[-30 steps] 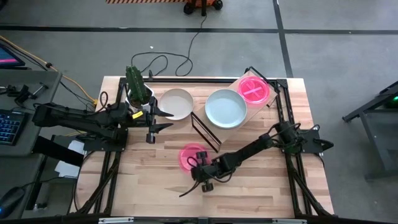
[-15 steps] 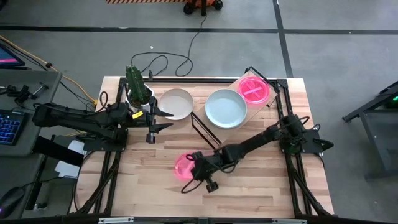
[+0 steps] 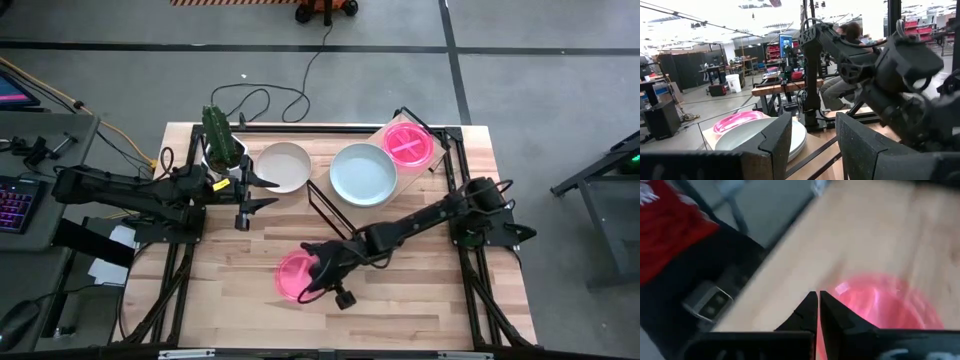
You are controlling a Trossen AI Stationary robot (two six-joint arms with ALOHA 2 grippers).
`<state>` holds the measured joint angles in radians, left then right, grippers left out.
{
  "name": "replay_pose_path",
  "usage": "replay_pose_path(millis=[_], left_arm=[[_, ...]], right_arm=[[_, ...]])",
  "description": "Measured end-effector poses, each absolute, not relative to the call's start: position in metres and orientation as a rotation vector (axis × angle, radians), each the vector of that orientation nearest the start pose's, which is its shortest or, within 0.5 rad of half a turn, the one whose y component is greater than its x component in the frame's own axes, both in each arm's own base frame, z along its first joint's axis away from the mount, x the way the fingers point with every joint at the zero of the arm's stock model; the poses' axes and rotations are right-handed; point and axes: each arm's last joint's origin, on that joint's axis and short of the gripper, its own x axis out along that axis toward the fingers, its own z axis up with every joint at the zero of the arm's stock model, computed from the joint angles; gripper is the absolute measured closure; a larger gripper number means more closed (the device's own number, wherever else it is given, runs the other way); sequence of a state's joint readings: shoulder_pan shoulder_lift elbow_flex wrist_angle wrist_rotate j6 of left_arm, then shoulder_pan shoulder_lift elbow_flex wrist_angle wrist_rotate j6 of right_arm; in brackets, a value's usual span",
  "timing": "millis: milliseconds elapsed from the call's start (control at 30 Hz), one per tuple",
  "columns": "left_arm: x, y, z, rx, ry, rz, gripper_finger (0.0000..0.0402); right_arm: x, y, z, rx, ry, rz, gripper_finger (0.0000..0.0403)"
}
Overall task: Place and stack plates onto a shelf
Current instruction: Stack the pink plate on top of the pink plate on the shelf
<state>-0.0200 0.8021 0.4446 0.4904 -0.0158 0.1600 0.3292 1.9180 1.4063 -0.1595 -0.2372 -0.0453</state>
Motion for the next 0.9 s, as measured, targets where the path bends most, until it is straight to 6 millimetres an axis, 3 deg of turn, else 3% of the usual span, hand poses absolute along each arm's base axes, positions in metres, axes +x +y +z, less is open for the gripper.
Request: replay_pose_path(millis=[200, 400, 633, 733, 900], left_arm=[[0.183, -0.003, 0.276, 0.157, -0.128, 0.006, 0.0259], [0.183, -0.003, 0.274, 0.147, -0.109, 0.003, 0.0259], [0.183, -0.003, 0.274, 0.129, -0.108, 0.002, 0.0259], [0.183, -0.003, 0.274, 0.130, -0.109, 0.002, 0.0259], [0.183, -0.003, 0.275, 0.130, -0.112, 0.002, 0.0259]], right_arm=[[0.395, 0.138, 0.201, -0.001, 0.898, 0.374, 0.0403], [0.384, 0.152, 0.181, 0.049, 1.041, 0.164, 0.0402], [0.352, 0.162, 0.159, 0.080, 1.127, -0.111, 0.0402], [0.344, 0.159, 0.140, 0.205, 1.098, -0.145, 0.0402], [0.352, 0.164, 0.132, 0.463, 0.818, -0.031, 0.0391]])
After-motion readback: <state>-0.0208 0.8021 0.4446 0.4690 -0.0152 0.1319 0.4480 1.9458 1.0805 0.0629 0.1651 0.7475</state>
